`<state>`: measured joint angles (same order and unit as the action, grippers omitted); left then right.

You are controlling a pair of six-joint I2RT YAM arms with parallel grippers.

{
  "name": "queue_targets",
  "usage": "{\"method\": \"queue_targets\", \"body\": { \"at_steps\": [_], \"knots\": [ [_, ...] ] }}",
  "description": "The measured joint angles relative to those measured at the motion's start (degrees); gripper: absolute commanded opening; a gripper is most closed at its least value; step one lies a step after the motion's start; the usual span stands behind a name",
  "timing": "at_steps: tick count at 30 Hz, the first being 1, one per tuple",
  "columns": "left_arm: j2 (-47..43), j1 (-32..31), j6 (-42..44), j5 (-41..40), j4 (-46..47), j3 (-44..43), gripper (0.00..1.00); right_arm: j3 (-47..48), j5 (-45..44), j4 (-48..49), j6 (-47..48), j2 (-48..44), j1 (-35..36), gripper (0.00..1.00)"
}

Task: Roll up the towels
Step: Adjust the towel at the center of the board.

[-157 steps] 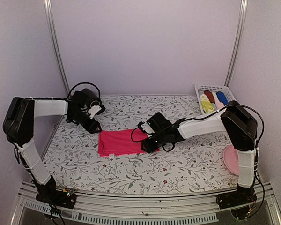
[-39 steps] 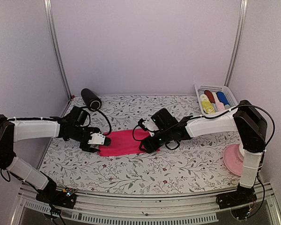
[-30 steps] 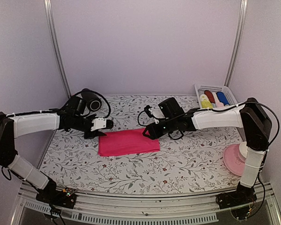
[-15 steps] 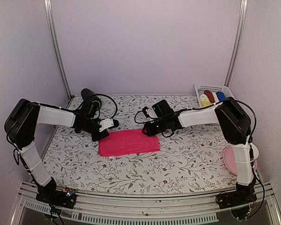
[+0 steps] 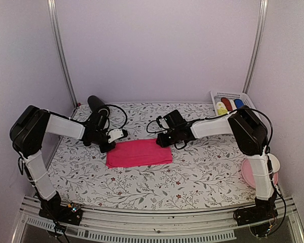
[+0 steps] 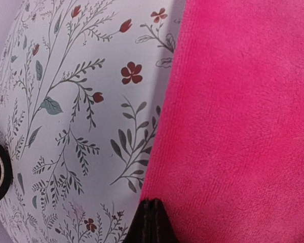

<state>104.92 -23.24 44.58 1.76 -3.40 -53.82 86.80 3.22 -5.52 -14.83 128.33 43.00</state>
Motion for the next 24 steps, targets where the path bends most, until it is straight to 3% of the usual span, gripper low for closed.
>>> {"method": "queue_targets", "body": {
  "at_steps": [15,21,24],
  "knots": [
    [0.1,-0.7,-0.5,-12.9,1.4,1.2,0.00,0.6,-3.1,-2.4,-0.8,-0.4,0.1,0.22],
    [0.1,-0.7,-1.1,-14.9,0.9,0.7,0.21,0.6,-3.0,-5.1,-0.8,-3.0,-0.1,0.24],
    [-0.7,-0.7,-1.8,-15.3,0.7,-0.7,0.22,0.7,-3.0,-5.4,-0.7,-4.6,-0.3,0.24]
  ]
}}
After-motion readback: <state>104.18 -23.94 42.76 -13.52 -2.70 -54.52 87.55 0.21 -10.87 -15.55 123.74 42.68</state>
